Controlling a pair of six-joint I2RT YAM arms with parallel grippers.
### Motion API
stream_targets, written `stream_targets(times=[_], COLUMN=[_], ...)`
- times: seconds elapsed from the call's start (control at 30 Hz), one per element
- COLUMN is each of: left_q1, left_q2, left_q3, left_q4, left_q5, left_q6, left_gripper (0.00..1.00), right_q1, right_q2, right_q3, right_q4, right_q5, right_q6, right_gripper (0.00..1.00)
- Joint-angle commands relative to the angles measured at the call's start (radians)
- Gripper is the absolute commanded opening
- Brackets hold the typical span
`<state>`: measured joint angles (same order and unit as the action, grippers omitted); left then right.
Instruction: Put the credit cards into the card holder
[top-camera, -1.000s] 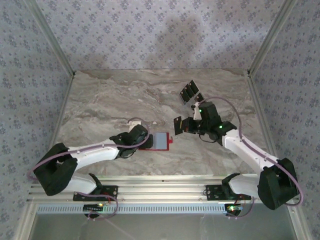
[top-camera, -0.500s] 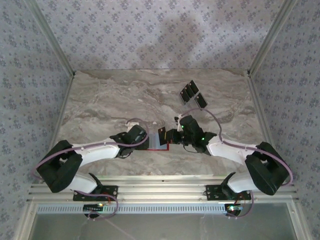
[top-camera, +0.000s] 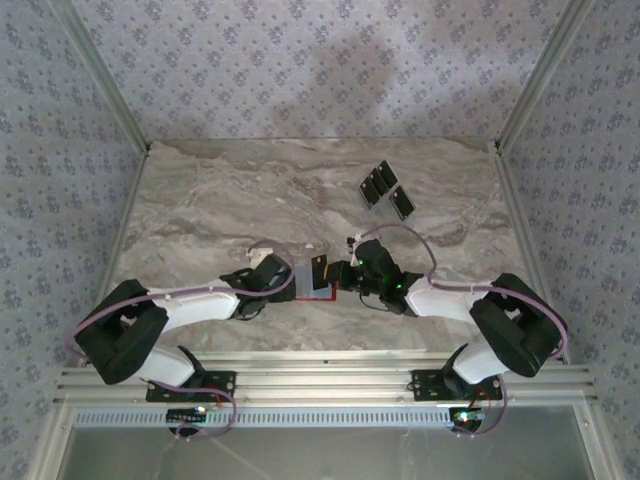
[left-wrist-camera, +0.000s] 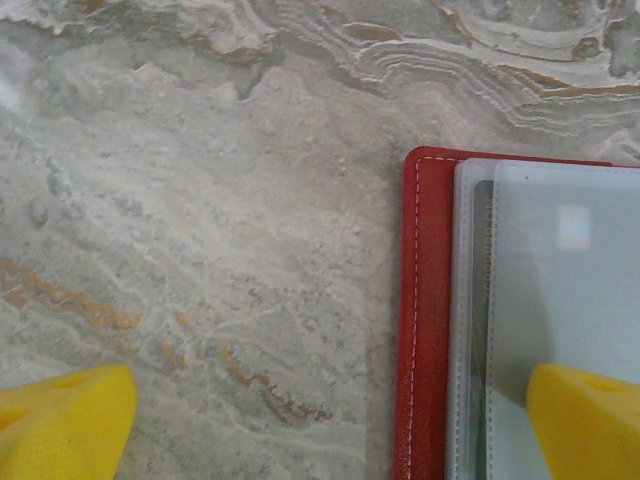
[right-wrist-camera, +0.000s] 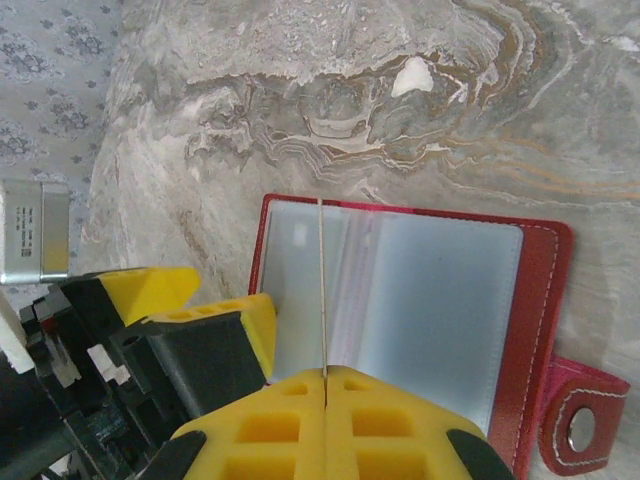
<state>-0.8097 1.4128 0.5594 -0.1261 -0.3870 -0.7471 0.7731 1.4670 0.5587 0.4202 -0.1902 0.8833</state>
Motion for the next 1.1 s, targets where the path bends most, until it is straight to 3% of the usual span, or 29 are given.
stream_targets(times=[0.0,1.07], left_q1=[0.003,0.003], left_q2=[-0.015,-0.030], left_q3=[-0.040,-0.065], left_q4=[-0.075,-0.069], left_q5=[-0.032,-0.035], left_q6=[-0.033,-0.038], left_gripper=[1.00,0.99], right_q1=[0.008,0.045], right_q2=[0.029,0.214], right_q3=[-0.013,-0.005], right_q4=[0.069,0.267], right_q5=[0.020,-0.017], right_q6=[0.039,0.142], right_gripper=[0.00,0.00])
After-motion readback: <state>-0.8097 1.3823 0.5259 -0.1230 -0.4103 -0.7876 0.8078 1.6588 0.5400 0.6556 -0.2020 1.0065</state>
